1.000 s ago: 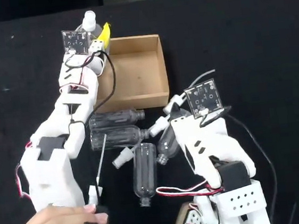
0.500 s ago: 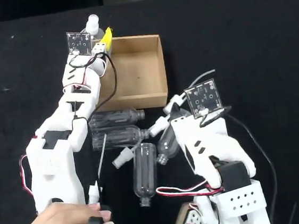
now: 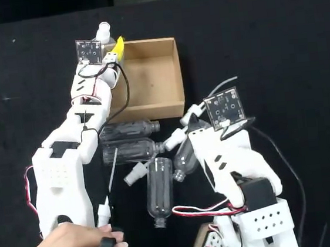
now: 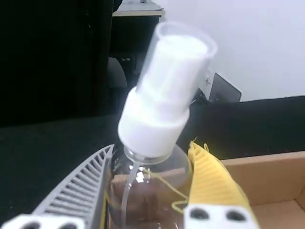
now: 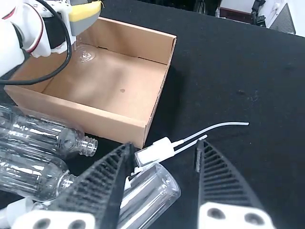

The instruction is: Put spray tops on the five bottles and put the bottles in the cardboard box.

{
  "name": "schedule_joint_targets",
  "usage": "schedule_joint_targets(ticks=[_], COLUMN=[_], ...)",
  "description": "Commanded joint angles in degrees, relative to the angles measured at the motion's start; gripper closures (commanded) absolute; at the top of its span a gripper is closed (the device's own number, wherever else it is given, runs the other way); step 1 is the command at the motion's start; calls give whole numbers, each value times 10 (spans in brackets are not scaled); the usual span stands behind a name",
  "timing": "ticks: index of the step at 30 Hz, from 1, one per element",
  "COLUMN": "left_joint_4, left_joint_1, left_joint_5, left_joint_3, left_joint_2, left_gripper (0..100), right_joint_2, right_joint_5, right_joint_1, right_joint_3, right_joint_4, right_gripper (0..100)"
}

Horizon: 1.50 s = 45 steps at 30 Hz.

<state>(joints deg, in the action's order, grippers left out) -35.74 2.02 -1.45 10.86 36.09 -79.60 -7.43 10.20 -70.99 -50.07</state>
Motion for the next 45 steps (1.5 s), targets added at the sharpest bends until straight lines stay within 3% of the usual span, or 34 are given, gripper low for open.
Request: schedule_joint_targets(ticks=[1, 45], left_joint_4=[-9, -11], left_joint_1=[-14, -31], left_joint_5=[-2, -2], left_joint_3=[-27, -27], left_joint_2=[-7, -7], left_gripper=[970, 970], right_joint_2=[-8, -8], right_joint_5=[2, 2], right_joint_1=[-10, -10], right_joint_3=[29, 29], right_joint_4=[14, 14], right_gripper=[798, 798])
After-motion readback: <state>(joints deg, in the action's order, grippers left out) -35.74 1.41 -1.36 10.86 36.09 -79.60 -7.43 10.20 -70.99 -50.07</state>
